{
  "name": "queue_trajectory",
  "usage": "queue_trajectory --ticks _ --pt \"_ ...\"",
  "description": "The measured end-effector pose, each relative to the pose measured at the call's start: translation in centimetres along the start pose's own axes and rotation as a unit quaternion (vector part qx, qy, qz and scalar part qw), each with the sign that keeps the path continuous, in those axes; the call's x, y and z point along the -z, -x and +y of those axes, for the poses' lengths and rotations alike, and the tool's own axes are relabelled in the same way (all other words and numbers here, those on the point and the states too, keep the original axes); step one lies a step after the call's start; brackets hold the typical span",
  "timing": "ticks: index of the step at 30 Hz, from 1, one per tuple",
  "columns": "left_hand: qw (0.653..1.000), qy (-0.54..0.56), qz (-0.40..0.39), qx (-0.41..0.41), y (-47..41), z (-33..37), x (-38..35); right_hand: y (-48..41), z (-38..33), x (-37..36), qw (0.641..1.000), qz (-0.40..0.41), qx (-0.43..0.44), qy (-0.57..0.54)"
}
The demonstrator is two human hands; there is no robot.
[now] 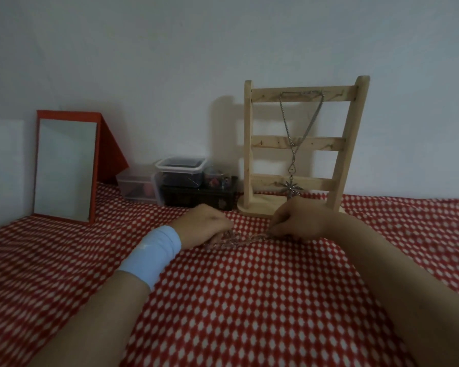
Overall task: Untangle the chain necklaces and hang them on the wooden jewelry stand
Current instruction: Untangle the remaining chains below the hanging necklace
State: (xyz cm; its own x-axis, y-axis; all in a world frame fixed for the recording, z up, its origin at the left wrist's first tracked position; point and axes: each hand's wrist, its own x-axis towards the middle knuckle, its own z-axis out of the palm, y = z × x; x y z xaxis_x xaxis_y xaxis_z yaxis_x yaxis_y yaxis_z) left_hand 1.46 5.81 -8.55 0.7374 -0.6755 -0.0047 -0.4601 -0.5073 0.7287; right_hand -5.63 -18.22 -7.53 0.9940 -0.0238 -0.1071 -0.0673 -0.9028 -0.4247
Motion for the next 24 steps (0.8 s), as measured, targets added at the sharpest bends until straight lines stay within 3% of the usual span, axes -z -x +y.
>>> queue_trajectory --ticks 4,7,9,14,17,20,24 --pt "0.980 -0.167 -0.076 0.074 0.2 0.0 0.6 0.6 -0.7 0.0 0.995 -0.023 -0.008 -0.100" --pt "0.950 -0.298 -0.064 0.066 0.2 1.3 0.3 0.8 -1.3 -0.1 0.984 -0.039 -0.001 -0.172" --pt "0.945 -0.322 -0.027 0.041 0.1 2.3 -0.1 0.9 -1.4 -0.4 0.974 -0.033 0.008 -0.222" --pt "0.988 -0.132 0.056 -0.065 -1.1 3.3 -1.9 0.7 -1.4 -1.0 0.944 -0.002 0.022 -0.328" --pt "0.995 -0.025 0.060 -0.075 -2.2 3.0 -1.6 0.6 -1.5 -0.9 0.927 0.007 0.016 -0.374" --pt "0.994 0.074 0.033 -0.072 -2.9 2.1 -1.3 0.0 -1.0 -1.3 0.929 0.039 -0.009 -0.367" --pt "0.988 0.112 0.069 -0.080 -3.2 0.9 -2.6 -0.2 -0.6 -1.3 0.948 0.084 -0.038 -0.304"
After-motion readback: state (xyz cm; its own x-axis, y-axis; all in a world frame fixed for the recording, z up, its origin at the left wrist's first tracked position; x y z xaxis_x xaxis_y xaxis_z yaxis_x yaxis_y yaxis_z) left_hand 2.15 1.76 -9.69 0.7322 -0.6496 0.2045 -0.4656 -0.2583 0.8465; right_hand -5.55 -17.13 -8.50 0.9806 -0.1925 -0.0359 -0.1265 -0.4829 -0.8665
